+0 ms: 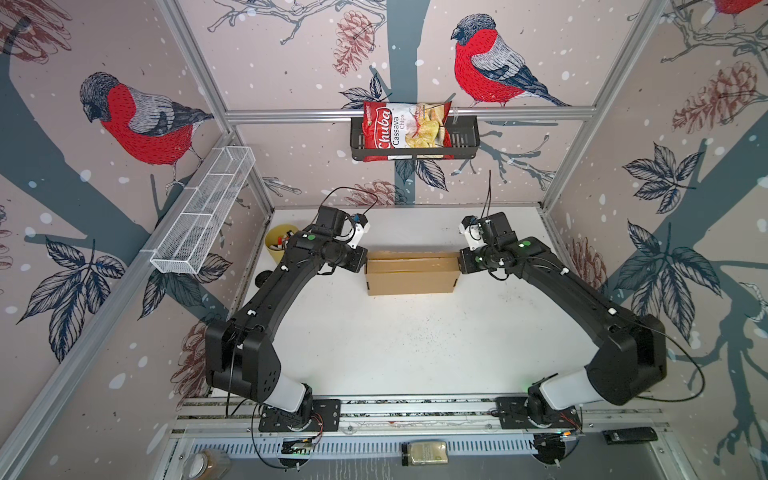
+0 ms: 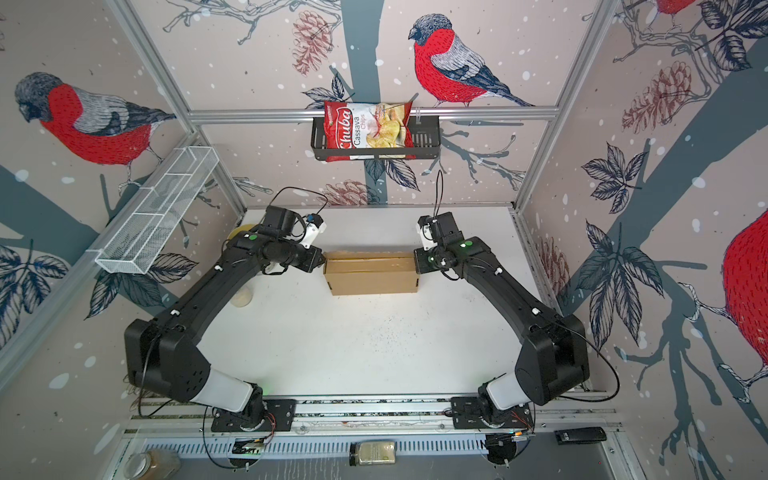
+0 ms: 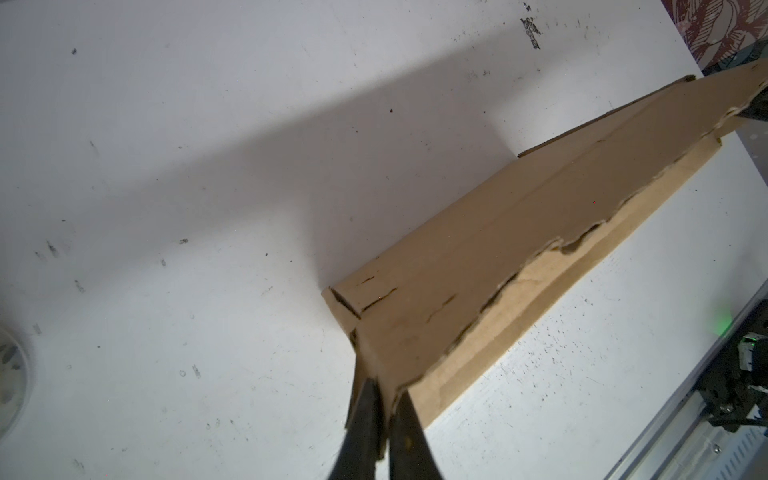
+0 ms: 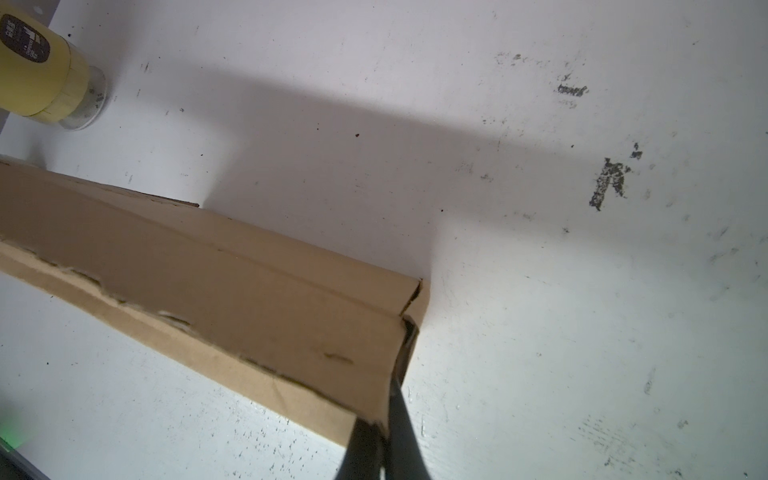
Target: Fold the paper box
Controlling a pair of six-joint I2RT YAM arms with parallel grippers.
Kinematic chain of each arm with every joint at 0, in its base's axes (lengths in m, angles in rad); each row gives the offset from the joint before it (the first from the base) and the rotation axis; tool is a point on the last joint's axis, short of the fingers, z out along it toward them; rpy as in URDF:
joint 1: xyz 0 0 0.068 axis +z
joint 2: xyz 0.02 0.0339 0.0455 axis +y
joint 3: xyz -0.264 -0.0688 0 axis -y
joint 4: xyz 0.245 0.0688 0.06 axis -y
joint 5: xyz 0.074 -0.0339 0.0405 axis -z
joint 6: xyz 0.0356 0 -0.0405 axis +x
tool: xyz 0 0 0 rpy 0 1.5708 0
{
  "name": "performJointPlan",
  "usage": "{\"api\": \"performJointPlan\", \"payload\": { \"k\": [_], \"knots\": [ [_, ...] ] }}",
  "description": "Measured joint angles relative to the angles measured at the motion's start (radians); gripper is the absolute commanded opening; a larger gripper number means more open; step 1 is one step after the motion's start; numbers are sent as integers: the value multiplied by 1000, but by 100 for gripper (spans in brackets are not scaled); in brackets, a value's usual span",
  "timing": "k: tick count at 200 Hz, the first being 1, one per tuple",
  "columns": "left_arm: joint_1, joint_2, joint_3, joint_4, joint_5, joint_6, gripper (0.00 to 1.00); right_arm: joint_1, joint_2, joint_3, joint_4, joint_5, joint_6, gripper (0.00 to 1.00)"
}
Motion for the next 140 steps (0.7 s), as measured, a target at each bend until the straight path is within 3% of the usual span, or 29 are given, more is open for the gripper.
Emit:
{"api": "performJointPlan", "payload": {
  "k": [23,44,85,140],
  "knots": [
    [-6,11,8,-22,4,-3,34,0,3,1,1,0,0,0],
    [-9,2,4,-27,-8,-2,35,0,4,1,2,0,0,0],
    [-5,35,20,-35,-44,0,27,0,4,3,1,0,0,0],
    [-6,43,31,-48,-39,0,7,0,6,3,1,-1,0,0]
  ]
}}
